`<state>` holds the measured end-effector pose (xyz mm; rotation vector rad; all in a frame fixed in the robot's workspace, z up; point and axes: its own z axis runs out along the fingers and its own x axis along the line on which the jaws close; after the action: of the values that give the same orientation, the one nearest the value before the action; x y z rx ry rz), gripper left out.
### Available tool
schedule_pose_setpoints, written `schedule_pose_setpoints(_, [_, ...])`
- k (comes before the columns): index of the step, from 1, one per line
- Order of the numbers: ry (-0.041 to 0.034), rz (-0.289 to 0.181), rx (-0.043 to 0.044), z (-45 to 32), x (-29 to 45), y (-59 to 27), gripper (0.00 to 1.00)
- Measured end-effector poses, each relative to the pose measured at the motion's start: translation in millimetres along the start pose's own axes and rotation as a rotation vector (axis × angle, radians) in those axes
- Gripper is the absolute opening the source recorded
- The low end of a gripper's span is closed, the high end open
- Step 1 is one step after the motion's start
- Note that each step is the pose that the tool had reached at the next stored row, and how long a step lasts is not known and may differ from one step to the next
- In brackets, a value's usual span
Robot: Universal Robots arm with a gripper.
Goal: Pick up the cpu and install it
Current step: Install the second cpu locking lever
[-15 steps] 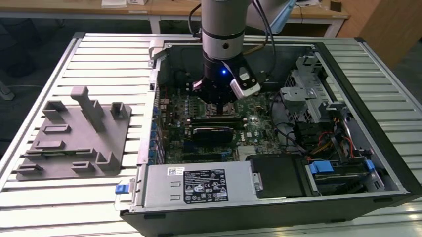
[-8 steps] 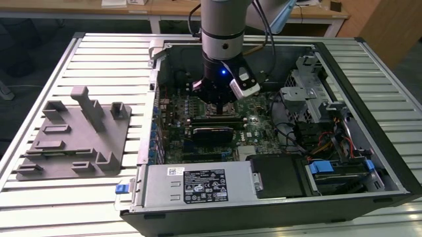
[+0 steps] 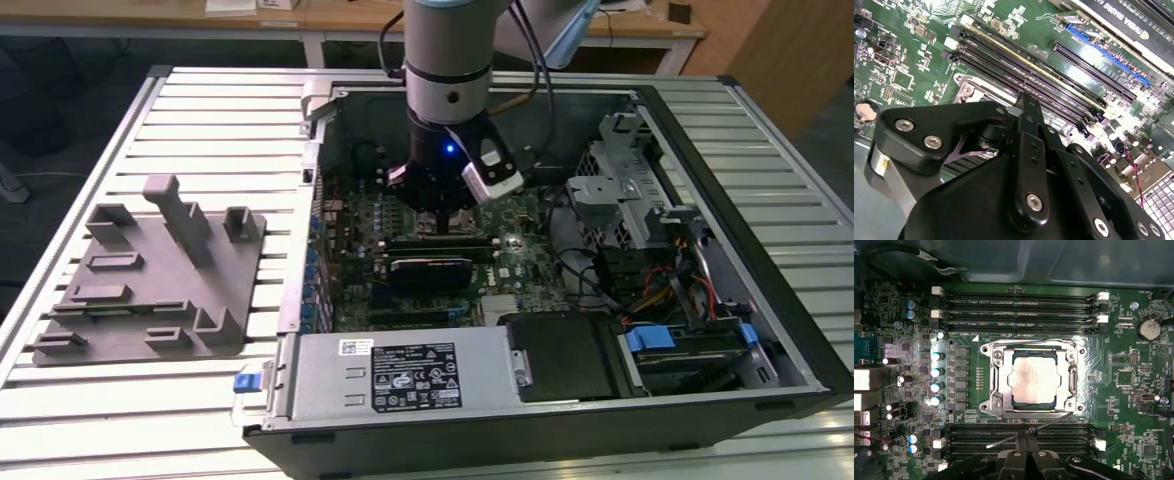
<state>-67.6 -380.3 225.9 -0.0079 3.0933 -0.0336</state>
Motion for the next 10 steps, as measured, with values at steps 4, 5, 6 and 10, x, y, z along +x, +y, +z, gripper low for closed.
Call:
schedule_pose_setpoints(4, [-0.0001,0.000,0.0000,2.1,1.6,0.0,0.11])
schedule_pose_setpoints(5, [-0.0001,0.000,0.0000,2.6,1.8,0.1,0.11])
schedule_pose_setpoints(6, [-0.0001,0.000,0.0000,3.1,2.0,0.1,0.11])
schedule_pose_setpoints(10, [-0.0001,0.000,-0.0004,5.0,3.4,0.1,0.11])
